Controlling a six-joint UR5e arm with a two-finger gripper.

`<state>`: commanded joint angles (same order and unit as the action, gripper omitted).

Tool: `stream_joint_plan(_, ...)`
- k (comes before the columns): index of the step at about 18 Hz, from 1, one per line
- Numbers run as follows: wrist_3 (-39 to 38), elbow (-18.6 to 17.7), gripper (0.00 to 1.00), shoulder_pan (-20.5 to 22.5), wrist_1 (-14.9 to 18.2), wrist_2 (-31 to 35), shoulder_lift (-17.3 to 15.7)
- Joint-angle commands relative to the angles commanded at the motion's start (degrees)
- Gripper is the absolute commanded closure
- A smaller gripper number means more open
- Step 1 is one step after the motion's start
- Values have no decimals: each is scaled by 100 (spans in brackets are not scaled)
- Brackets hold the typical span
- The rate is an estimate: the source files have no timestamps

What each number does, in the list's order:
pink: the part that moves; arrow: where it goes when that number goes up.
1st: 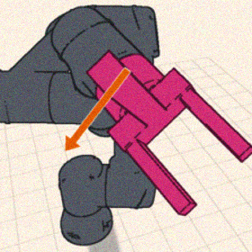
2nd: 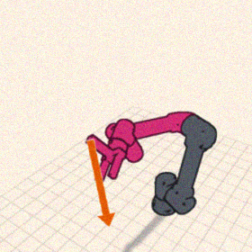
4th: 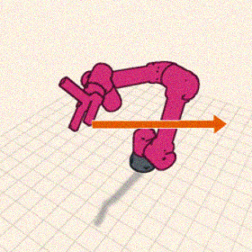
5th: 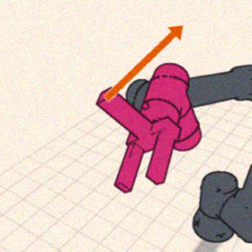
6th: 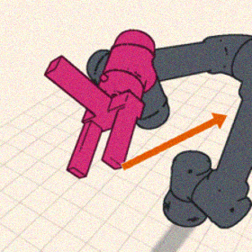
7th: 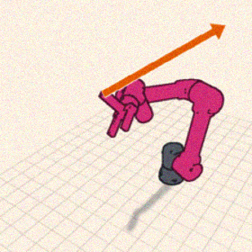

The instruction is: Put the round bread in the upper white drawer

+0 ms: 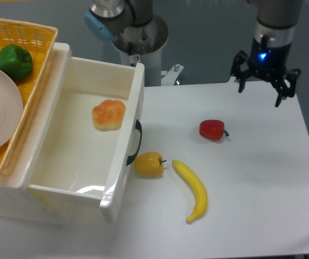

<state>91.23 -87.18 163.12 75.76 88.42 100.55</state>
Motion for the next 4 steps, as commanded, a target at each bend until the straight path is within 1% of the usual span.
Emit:
stream_joint_plan(1, 0, -88, 0, 0, -35, 0, -18)
stream_joint_plan(4, 0, -141, 0, -26, -44, 0, 26)
